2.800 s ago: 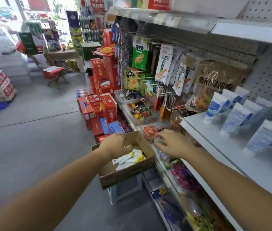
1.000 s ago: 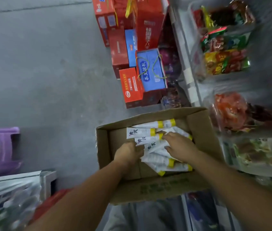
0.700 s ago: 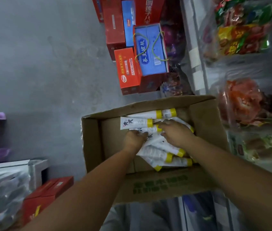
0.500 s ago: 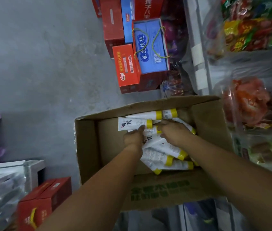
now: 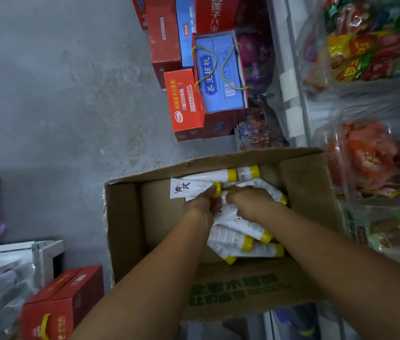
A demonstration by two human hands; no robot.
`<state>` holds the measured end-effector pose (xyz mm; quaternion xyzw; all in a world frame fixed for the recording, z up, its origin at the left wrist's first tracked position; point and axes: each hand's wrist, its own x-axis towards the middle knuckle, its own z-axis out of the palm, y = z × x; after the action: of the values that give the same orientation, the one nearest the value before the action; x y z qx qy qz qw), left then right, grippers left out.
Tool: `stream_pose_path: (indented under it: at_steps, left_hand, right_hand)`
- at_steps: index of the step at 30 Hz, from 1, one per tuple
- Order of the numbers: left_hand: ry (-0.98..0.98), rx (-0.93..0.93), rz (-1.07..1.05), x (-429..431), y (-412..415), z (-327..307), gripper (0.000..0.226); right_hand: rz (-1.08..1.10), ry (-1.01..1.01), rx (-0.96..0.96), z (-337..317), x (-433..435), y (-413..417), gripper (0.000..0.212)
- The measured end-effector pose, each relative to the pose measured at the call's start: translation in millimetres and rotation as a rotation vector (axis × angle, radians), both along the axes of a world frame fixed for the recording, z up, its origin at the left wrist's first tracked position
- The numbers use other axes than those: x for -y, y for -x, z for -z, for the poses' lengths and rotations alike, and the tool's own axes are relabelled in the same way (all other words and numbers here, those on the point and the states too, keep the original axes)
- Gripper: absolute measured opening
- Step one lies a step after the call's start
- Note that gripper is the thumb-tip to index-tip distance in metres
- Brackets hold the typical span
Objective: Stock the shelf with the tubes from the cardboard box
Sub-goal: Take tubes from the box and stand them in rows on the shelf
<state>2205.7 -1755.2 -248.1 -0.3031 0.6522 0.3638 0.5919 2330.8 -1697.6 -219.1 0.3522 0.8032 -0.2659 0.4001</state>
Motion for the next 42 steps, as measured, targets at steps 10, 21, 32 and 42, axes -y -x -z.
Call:
stream_pose_path:
  at_steps: [10,21,32,42]
  left_hand:
    - [-0.058,0.057,-0.009,27,20,15,0.049]
    - [-0.082,-0.077,0.350,86,42,-7,0.026]
    - [-0.320,-0.289,0.789,113,54,-82,0.045]
    - [-0.639,-0.515,1.047,68,64,-214,0.057]
  right_hand:
    - [0.035,0.046,0.142,8,1,13,0.045]
    - [0.194,0.090,0.060,-12,2,-16,0.048]
    - [0.944,0.205,-0.323,-94,29,-58,0.065]
    - [1.243,0.073,-0.734,-226,29,-73,0.059]
